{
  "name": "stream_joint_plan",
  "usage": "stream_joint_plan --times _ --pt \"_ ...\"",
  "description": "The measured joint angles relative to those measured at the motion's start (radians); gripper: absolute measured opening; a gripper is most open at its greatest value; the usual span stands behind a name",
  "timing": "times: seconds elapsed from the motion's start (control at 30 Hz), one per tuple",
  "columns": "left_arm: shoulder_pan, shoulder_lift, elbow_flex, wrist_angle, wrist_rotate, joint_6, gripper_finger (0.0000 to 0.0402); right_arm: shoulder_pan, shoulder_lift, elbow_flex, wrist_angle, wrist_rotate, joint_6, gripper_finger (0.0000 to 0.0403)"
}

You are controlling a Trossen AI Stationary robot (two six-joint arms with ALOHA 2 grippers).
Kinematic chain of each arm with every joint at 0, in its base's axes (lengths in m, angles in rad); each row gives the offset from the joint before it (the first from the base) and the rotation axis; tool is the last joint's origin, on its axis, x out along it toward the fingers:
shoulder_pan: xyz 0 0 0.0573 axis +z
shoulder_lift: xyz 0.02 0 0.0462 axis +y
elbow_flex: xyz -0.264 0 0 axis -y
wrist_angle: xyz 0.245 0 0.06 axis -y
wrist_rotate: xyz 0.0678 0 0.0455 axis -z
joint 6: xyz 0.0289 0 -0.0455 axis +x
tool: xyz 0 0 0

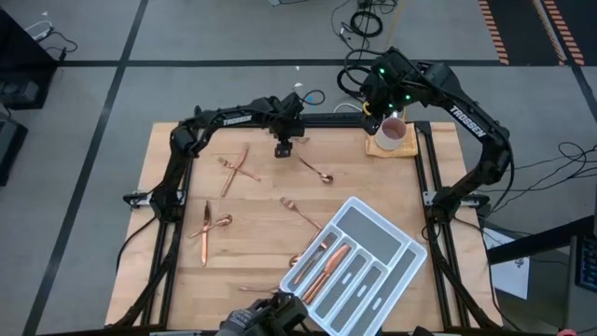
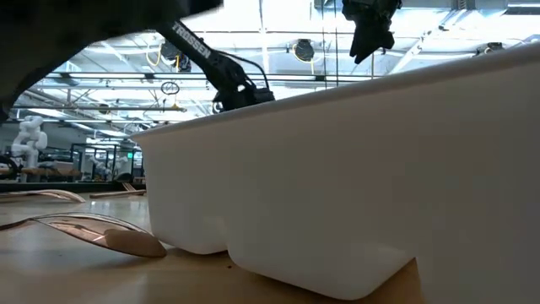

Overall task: Sort silverware
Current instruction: Put the gold fork into the silverware tray

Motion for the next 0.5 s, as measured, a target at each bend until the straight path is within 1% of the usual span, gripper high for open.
stream_joint_plan --times 0.2,0.27,0.33,0.4,0.5 --pt "-0.005 0.034 0.0 0.025 0.002 0.027 0.0247 0.0 0.0 0.0 0.0 0.0 0.015 0.0161" --pt "-0.005 0.035 0.001 0.032 -0.014 0.035 0.0246 0.001 0.0 0.0 0.0 0.0 0.024 0.0161" --pt "-0.005 0.036 0.024 -0.011 -0.039 0.03 0.0246 0.001 0.0 0.0 0.0 -0.001 0.031 0.0161" --pt "-0.001 0.036 0.053 -0.056 -0.041 0.037 0.0246 0.001 0.0 0.0 0.0 -0.001 0.032 0.0161" --pt "0.019 0.036 0.082 -0.04 -0.033 0.063 0.0246 0.001 0.0 0.0 0.0 -0.001 0.025 0.0161"
